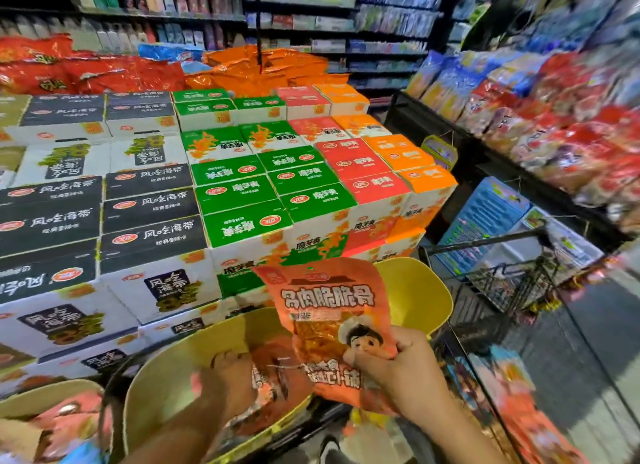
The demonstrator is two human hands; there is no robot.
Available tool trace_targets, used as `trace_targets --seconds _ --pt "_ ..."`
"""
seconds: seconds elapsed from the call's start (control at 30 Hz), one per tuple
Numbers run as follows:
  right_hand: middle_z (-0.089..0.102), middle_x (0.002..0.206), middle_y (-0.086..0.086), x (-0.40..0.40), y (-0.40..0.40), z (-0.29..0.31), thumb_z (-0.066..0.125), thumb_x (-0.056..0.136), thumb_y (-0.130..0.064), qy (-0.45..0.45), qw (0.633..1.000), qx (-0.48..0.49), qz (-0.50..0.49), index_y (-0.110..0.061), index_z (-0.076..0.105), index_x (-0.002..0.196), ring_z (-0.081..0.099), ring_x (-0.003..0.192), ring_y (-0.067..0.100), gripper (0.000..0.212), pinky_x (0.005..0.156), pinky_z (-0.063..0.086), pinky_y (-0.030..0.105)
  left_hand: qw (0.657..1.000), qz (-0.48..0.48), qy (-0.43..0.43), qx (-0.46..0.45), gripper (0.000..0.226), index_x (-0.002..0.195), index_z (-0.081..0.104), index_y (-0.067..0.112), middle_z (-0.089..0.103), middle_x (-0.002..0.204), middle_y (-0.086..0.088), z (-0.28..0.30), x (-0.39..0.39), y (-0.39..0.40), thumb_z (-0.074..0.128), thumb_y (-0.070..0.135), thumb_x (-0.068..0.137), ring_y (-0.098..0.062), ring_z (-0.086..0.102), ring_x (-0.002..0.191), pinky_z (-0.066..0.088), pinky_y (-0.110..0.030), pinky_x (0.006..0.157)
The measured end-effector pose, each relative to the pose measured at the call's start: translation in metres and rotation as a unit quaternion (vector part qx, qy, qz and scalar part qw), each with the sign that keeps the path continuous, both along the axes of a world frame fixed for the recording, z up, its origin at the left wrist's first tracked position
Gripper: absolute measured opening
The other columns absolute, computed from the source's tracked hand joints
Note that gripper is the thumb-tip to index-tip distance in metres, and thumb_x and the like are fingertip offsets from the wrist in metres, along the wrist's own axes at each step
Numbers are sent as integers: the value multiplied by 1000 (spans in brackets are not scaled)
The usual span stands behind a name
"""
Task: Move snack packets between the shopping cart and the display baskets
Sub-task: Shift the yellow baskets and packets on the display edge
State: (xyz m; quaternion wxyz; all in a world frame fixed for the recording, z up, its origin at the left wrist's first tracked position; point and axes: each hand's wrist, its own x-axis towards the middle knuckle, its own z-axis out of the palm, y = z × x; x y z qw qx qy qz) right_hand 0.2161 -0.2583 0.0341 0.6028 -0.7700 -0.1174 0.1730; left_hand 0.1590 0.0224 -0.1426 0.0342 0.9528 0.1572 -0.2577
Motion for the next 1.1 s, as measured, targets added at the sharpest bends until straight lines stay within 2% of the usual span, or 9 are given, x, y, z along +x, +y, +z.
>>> trace_targets --seconds 0.07,0.17,0.23,0.4,0.53,0.7,0.83,0.93,1.1 --pt "72 78 23 -2 -4 0 91 76 -17 0 1000 11 -7 -1 73 78 72 72 35 24 69 58 48 999 -27 -24 20 42 126 59 26 51 136 -2 -3 -4 -3 56 21 84 -26 45 128 49 -40 102" --pt "69 80 29 0 -8 -4 90 77 -18 -15 1000 20 -5 12 69 86 69 74 25 38 70 54 42 994 -65 -68 47 54 127 61 24 47 136 -2 -4 -8 -7 56 5 77 -25 43 124 48 -38 98" --pt "63 73 23 1 -9 -4 90 77 -18 -19 1000 24 -3 15 64 84 63 71 20 43 67 49 39 993 -94 -61 35 61 137 55 23 52 138 -1 -3 -8 -7 56 9 78 -24 48 126 47 -40 102" --pt "65 73 23 4 -6 -9 91 68 -38 -10 1000 21 -14 9 64 79 67 73 26 55 66 56 59 997 -64 -25 -18 60 139 39 25 70 118 4 4 -2 -2 61 29 83 -22 68 109 52 -40 88" --pt "64 81 34 8 -7 -18 93 69 -36 0 1000 21 -15 10 66 85 71 75 35 55 73 56 69 996 -61 -20 -57 48 125 56 27 67 125 4 15 4 7 70 44 82 -19 63 115 48 -33 91" --pt "76 77 11 11 -2 -21 94 71 -27 1 1000 18 -15 -9 78 80 79 79 30 26 67 64 49 986 -10 -103 -129 17 97 58 34 62 105 9 48 -2 18 68 37 84 -19 59 107 44 -28 83" --pt "79 83 16 15 4 -18 93 77 -12 4 1000 19 -13 -6 79 85 79 83 36 17 71 66 56 957 76 -210 -187 46 137 61 32 66 131 7 85 -28 17 70 32 92 -16 60 119 47 -27 99" --pt "79 87 15 19 8 -8 89 81 -9 -7 999 36 -3 -7 80 87 79 86 32 12 74 65 54 906 158 -260 -294 41 117 67 55 76 105 19 123 -49 20 77 30 87 -5 72 94 59 -31 83" --pt "80 80 -8 25 2 11 89 76 -12 -88 995 47 -8 -27 83 84 73 73 2 19 62 56 20 844 217 -371 -320 47 102 70 56 76 88 29 182 -61 18 88 20 78 6 72 80 58 -36 76"
